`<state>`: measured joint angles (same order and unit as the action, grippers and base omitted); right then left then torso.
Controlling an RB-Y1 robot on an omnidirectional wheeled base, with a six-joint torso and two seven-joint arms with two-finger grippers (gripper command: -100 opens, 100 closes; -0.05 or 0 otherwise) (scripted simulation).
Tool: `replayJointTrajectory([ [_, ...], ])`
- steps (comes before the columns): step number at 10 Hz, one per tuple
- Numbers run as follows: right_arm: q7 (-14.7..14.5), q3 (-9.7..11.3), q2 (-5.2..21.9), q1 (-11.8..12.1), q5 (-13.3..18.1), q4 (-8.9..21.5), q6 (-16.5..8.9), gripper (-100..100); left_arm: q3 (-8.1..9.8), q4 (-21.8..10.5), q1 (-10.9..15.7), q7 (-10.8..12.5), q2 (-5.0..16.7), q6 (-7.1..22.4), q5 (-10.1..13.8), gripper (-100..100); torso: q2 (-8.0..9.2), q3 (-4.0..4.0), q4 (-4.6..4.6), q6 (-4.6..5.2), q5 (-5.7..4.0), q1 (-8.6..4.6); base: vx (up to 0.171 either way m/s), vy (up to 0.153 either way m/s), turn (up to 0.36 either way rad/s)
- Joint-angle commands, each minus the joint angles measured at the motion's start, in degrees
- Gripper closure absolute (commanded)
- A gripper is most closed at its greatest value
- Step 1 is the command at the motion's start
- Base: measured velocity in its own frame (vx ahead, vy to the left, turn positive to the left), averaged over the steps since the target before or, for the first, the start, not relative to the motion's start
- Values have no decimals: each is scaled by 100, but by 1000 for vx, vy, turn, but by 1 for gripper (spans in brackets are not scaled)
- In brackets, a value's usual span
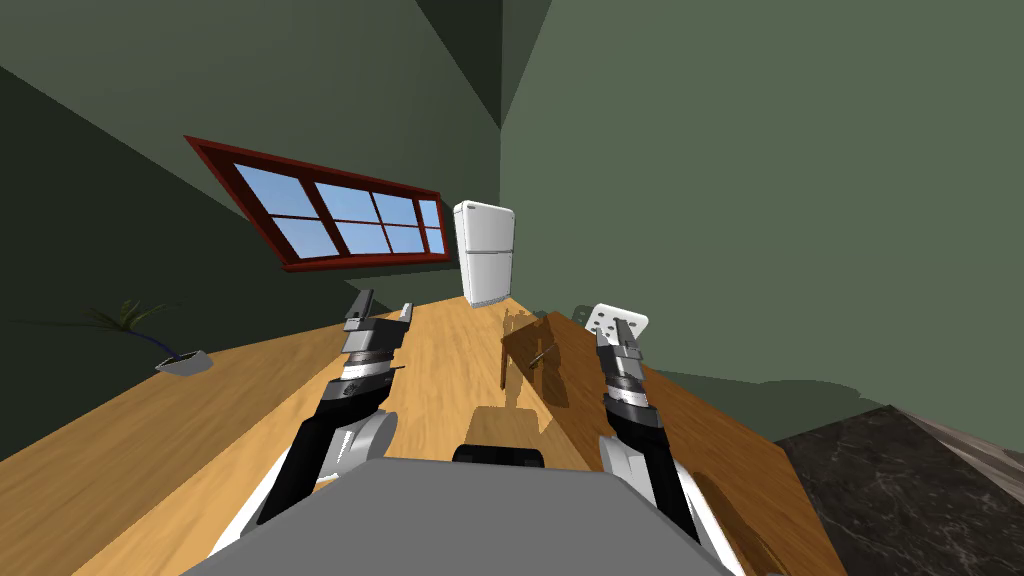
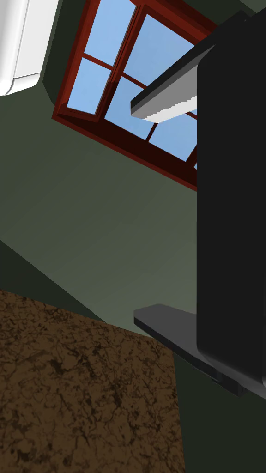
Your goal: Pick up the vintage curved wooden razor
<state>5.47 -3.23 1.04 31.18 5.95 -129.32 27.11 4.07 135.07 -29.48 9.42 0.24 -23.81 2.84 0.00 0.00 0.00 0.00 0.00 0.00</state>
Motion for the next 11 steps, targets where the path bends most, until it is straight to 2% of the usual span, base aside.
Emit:
replayJointTrajectory([
  [1, 29, -61, 183, 49, -45, 20, -44, -100, 0, 0, 0, 0, 0, 0, 0, 0, 0, 0, 0, 0, 0, 0, -9, 10, -5],
  [5, 162, -381, 721, 289, -296, 195, -300, -100, 0, 0, 0, 0, 0, 0, 0, 0, 14, 8, 3, 1, 3, 12, -32, 34, -9],
  [8, 258, -681, 1085, 550, -572, 482, -603, -100, 0, 0, 0, 0, 0, 0, 0, 0, 11, 7, 3, 0, 3, 15, -23, 50, -1],
  [9, 258, -681, 1085, 550, -572, 482, -603, -100, 0, 0, 0, 0, 0, 0, 0, 0, 7, 4, 2, 0, 3, 16, -7, 38, 2],
  [11, 287, -868, 1273, 774, -773, 769, -839, -100, 0, 0, 0, 0, 0, 0, 0, 0, 0, 0, 0, 0, 4, 17, 16, 55, 18],
])
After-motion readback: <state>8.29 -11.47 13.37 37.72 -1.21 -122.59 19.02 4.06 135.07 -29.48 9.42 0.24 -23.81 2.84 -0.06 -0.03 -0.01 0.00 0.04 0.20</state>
